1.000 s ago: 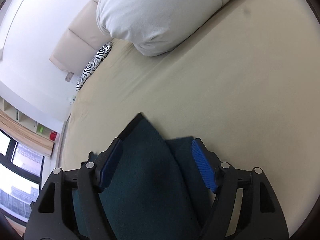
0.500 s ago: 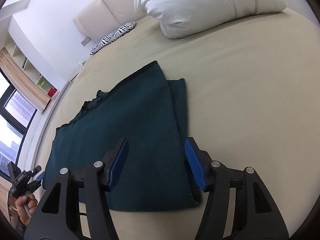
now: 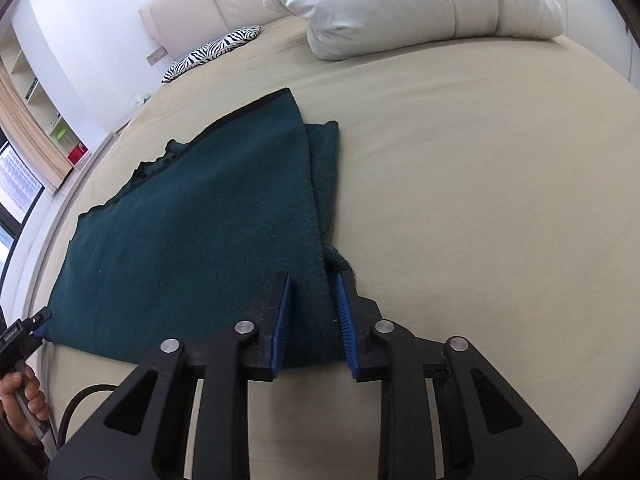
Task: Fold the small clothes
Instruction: 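Lay the hem over the sweater body and open both grippers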
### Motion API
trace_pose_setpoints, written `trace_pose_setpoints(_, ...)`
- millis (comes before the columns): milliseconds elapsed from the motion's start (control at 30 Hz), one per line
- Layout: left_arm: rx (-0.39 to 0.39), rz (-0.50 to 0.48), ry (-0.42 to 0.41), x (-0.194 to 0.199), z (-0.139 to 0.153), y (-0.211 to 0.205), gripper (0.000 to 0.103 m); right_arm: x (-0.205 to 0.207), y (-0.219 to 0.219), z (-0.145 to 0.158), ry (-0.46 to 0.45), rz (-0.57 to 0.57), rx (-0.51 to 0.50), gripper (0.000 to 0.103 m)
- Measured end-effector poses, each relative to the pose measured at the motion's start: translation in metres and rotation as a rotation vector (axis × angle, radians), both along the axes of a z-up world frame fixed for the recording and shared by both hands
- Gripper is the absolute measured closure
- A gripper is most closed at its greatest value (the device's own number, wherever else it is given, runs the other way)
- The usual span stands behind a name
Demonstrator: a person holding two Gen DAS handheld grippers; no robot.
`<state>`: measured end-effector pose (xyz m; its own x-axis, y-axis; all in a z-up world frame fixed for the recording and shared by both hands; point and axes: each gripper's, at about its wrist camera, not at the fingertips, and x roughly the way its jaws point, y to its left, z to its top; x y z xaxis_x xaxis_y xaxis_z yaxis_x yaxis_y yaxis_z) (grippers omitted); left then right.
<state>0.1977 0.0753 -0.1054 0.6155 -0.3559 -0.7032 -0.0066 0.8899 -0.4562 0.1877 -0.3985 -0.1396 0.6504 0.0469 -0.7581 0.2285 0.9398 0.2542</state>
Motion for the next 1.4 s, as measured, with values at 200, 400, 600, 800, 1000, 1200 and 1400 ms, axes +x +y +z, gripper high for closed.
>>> trace_pose_setpoints(200, 0.009, 0.009, 0.015, 0.0, -0.003, 0.005, 0.086, -0.002, 0.005, 0.0, 0.01, 0.012, -0.02, 0.097)
trace_pose_setpoints(400, 0.028, 0.019, 0.022, 0.0, -0.001, 0.005, 0.092, -0.002, 0.009, 0.008, 0.007, 0.02, -0.04, 0.098)
trace_pose_setpoints(600, 0.069, 0.017, 0.019, -0.003, 0.002, 0.002, 0.093, -0.012, 0.016, 0.019, -0.013, 0.025, -0.086, 0.098)
trace_pose_setpoints(800, 0.029, 0.031, 0.022, -0.007, 0.004, 0.011, 0.095, -0.02, 0.011, 0.01, 0.013, 0.015, -0.04, 0.098)
trace_pose_setpoints(1000, 0.049, 0.018, 0.019, -0.012, 0.002, 0.011, 0.096, -0.028, 0.006, 0.003, 0.021, 0.005, 0.008, 0.098)
trace_pose_setpoints(1200, 0.045, 0.012, 0.016, -0.019, -0.001, 0.017, 0.096, -0.036, 0.004, -0.006, 0.024, -0.007, 0.054, 0.098)
trace_pose_setpoints(1400, 0.036, 0.02, 0.015, -0.024, -0.003, 0.02, 0.096, -0.036, 0.008, -0.006, 0.03, 0.003, 0.046, 0.098)
